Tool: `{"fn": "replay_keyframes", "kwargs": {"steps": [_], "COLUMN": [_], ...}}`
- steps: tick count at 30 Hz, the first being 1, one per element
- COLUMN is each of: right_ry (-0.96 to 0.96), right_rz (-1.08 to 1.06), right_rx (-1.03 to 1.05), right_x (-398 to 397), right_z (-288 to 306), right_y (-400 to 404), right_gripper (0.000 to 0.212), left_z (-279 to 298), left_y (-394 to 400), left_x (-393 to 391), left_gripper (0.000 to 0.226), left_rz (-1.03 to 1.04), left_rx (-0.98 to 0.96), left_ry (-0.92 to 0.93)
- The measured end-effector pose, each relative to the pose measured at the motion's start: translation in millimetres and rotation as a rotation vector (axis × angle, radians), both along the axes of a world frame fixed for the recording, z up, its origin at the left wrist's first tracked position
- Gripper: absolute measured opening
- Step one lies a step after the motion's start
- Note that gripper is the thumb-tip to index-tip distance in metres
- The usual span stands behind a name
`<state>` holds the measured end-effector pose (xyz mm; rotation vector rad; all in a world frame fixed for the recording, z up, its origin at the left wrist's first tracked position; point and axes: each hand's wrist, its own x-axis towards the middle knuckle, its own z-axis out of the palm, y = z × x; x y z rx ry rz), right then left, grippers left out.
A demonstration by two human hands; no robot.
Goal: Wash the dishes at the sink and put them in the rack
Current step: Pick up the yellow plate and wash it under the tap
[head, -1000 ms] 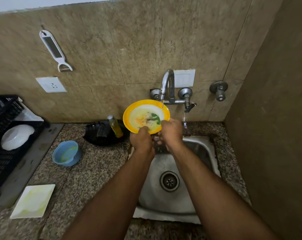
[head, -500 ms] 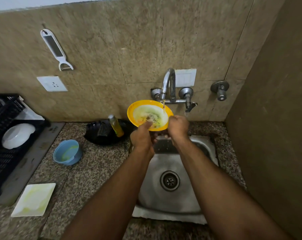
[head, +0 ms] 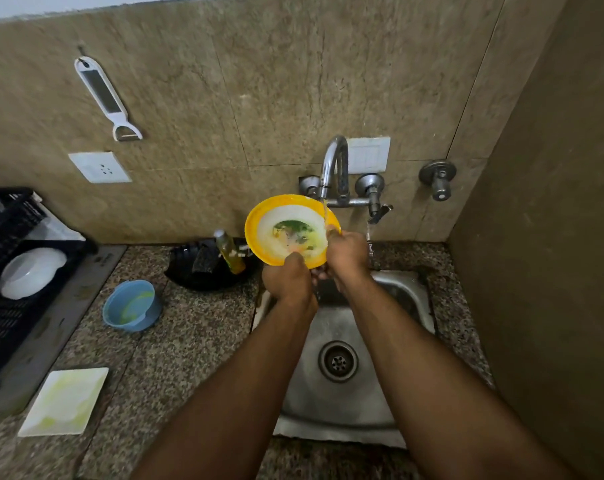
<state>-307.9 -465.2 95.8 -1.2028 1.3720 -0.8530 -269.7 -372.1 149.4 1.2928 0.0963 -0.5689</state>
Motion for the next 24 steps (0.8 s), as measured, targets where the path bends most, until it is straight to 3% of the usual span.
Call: {"fn": "replay_keyframes", "kwargs": {"steps": [3, 6, 10, 14, 16, 18, 20, 21, 24], "right_ry": [-0.144, -0.301, 0.012, 0.081, 0.016, -0.072, -0.178, -0.197, -0.142], "right_rz": [0.167, 0.236, -0.021, -0.058, 0.08, 0.164, 0.147, 0.125, 0.081], "right_rx": [-0.018, 0.025, -0.039, -0.021, -0.014, 0.019, 0.05, 0.054, 0.033], "right_x": [1.5, 0.7, 3.6, -0.6, -2.2, -6.7, -16.8, -22.7, -40.3], "right_z": [31.3, 16.7, 22.5, 39.3, 38.5, 31.9, 35.1, 38.0, 43.7], "right_y": [36.3, 57.3, 36.2, 24.1, 31.9, 39.8, 42.0, 39.6, 18.7], "right_gripper": [0.017, 0.042, 0.028, 0.031, 0.012, 0.027, 0.025, 0.021, 0.012], "left_z": [-6.9, -8.8, -15.9, -11.9, -10.6, -11.7, -13.1, -12.8, -20.7], "left_y": [-10.1, -11.4, -10.2, -17.6, -21.0, -22.6, -20.2, -16.9, -9.4], "left_x": [10.4, 17.4, -0.4, -9.3, -7.0, -6.9, -8.5, -6.4, 9.3], "left_gripper": [0.049, 0.039, 0.045, 0.032, 0.027, 0.015, 0.004, 0.004, 0.033], "left_rz": [0.092, 0.08, 0.041, 0.013, 0.031, 0.008, -0.054, -0.118, -0.321], "left_rx": [0.012, 0.073, 0.05, 0.072, 0.104, 0.156, 0.145, 0.117, 0.068], "left_ry": [-0.065, -0.104, -0.011, 0.084, 0.059, 0.048, 0.129, 0.186, 0.298]}}
